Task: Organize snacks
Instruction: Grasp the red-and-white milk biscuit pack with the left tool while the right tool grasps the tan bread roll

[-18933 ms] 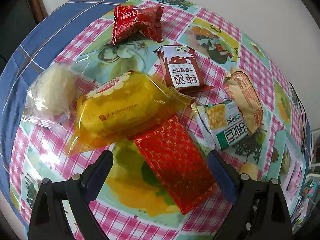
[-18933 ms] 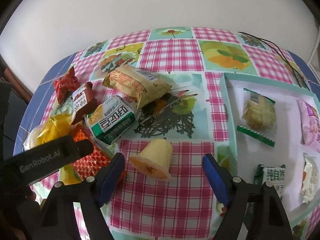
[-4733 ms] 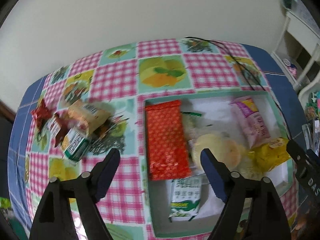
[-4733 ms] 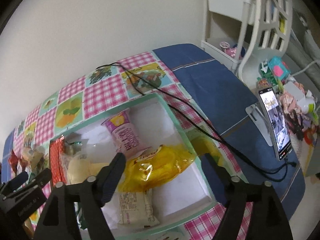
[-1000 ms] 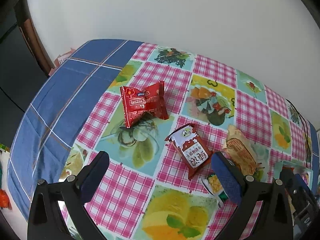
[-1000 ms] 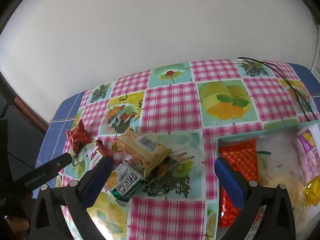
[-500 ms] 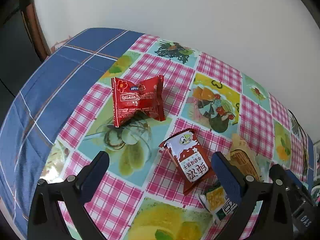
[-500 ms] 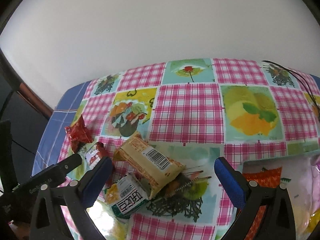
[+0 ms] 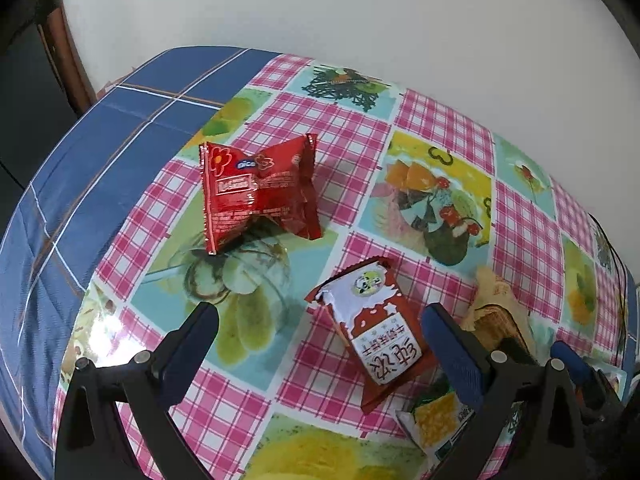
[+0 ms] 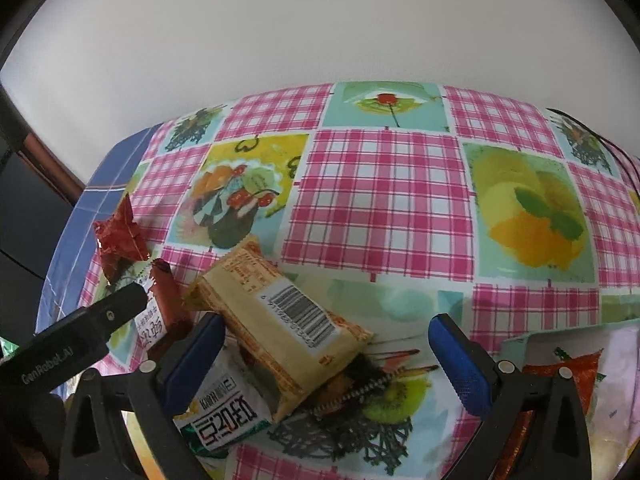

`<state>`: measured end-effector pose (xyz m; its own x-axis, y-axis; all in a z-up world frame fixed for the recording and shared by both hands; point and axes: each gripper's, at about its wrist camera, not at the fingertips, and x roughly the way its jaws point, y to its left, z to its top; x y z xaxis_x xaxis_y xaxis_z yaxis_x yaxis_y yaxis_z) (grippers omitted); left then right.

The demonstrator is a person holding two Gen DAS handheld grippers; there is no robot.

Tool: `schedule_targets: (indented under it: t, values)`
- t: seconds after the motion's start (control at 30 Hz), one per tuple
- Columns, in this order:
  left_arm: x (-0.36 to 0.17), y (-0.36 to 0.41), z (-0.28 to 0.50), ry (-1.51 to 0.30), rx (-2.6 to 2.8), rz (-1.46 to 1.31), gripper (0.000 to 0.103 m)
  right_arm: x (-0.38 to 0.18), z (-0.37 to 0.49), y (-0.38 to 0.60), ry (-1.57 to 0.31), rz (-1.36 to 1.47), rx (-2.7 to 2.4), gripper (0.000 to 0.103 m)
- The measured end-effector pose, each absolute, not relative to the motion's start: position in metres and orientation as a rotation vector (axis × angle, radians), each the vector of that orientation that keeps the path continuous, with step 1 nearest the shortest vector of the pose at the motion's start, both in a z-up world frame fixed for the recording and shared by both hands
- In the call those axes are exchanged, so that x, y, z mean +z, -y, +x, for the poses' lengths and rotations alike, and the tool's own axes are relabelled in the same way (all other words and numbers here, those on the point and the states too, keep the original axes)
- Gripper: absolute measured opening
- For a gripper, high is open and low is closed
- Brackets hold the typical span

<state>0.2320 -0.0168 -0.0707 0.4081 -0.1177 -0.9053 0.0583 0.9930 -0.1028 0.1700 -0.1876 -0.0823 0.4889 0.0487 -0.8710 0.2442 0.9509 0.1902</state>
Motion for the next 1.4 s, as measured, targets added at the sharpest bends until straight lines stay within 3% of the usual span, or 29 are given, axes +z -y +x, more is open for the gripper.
schedule_targets:
  t: [0.27,0.4,0.63,0.9,1.4]
  values:
    - [-0.079,0.03,0.239,-1.175,-0.14,-0.065,0.101,-0.088,0.176,0.179,-1.039,0.27,-0.114,0.102]
    - [-0.085,0.036,0.241,-1.184,-0.145,-0.047,0.098,-0.087,0.178,0.176,-1.023,0.262,-0.109,0.092]
    - [-0.092,0.033,0.24,-1.191,-0.144,-0.051,0.07,-0.088,0.175,0.182,-1.003,0.26,-0.15,0.064]
    - [-0.091,0.034,0.236,-1.156,-0.132,0.003,0.041,-0.086,0.169,0.201,-0.984,0.339,-0.19,0.045]
    - [-0.081,0.025,0.227,-1.138,-0.161,-0.053,0.041,-0.063,0.16,0.209,-0.946,0.384,-0.185,0.039]
